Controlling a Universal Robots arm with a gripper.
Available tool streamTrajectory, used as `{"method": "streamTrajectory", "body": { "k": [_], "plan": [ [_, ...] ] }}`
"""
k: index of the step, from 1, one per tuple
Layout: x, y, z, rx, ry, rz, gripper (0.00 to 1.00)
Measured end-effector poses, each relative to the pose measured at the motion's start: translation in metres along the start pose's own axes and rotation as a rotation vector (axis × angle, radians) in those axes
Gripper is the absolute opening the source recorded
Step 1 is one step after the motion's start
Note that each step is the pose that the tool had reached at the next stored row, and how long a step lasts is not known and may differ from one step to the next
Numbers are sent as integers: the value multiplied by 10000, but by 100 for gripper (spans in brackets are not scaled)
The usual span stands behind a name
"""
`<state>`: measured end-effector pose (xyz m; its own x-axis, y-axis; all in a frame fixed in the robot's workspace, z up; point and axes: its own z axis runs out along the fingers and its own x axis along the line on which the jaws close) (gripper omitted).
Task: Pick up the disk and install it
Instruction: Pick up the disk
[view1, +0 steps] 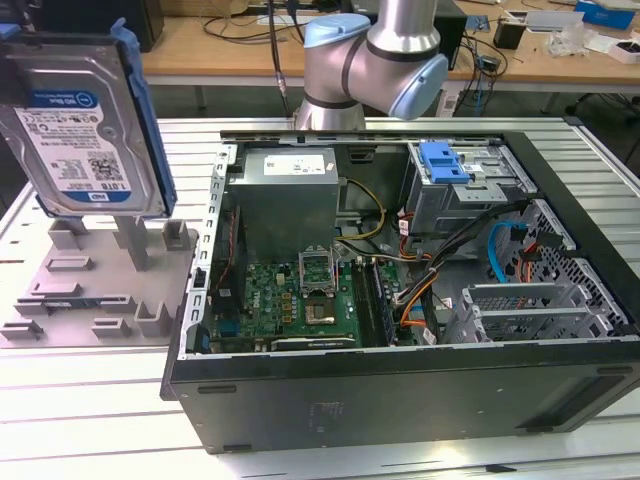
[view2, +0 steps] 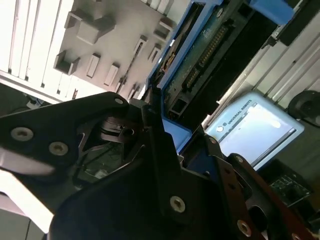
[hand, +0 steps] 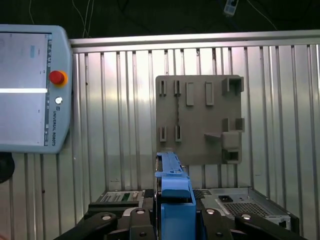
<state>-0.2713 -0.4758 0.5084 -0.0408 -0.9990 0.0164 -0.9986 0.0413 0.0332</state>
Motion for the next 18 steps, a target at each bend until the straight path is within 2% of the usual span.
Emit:
{"method": "streamTrajectory", "body": {
  "k": [3,4,6,9,14,17,18],
  "plan": [
    [67,-99,-7,-5,0,1,37],
    [111,-187,-12,-9,1,1,37],
    [146,-284,-16,-12,1,-1,37],
    [225,-528,-25,-19,1,2,37],
    [297,-741,-32,-28,1,2,37],
    [346,-885,-36,-36,1,2,37],
    [370,-957,-38,-39,1,0,37]
  ]
}}
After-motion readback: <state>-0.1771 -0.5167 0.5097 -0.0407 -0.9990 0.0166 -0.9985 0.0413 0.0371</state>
